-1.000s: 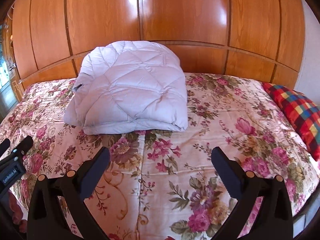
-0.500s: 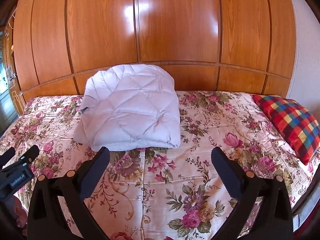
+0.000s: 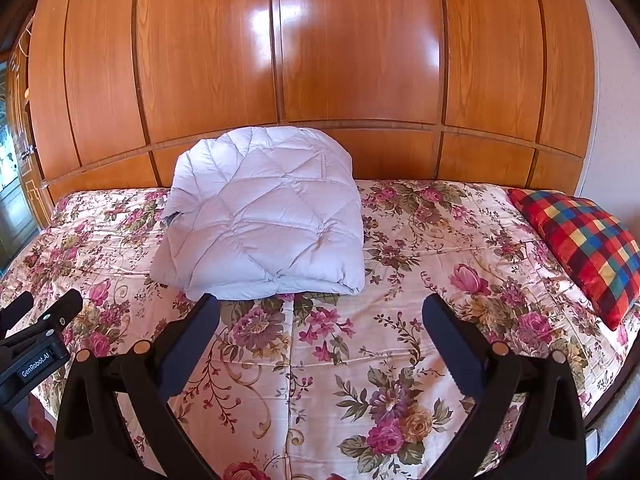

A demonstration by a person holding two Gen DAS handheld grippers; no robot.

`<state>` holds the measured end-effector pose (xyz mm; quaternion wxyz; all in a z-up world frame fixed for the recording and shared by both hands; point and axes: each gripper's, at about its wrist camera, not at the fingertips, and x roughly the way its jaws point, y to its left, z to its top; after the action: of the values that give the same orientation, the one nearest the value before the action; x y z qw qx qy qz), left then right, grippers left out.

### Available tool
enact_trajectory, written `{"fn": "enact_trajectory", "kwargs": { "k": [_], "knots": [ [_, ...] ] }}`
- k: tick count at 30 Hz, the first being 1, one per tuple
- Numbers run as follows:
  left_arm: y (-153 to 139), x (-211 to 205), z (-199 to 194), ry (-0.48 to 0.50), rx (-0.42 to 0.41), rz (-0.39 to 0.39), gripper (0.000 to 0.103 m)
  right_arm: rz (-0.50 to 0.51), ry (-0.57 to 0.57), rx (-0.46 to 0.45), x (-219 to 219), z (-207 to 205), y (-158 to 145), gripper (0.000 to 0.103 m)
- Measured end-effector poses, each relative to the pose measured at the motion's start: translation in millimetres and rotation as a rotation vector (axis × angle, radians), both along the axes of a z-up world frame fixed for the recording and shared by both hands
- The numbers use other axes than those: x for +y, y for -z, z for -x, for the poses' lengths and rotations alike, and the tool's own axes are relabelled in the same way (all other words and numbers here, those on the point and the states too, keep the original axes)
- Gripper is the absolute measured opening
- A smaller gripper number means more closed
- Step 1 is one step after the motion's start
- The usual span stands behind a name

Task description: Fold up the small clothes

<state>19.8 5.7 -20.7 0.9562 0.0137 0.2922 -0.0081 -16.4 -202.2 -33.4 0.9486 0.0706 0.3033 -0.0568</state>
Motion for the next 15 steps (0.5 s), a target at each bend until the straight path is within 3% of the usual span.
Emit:
{"fn": "enact_trajectory", "kwargs": {
  "k": [15],
  "knots": [
    [-0.1, 0.0, 0.2, 0.004, 0.004, 0.01, 0.099, -0.007, -0.011, 0.002, -1.5, -1.2, 0.7, 0.101]
  ]
}}
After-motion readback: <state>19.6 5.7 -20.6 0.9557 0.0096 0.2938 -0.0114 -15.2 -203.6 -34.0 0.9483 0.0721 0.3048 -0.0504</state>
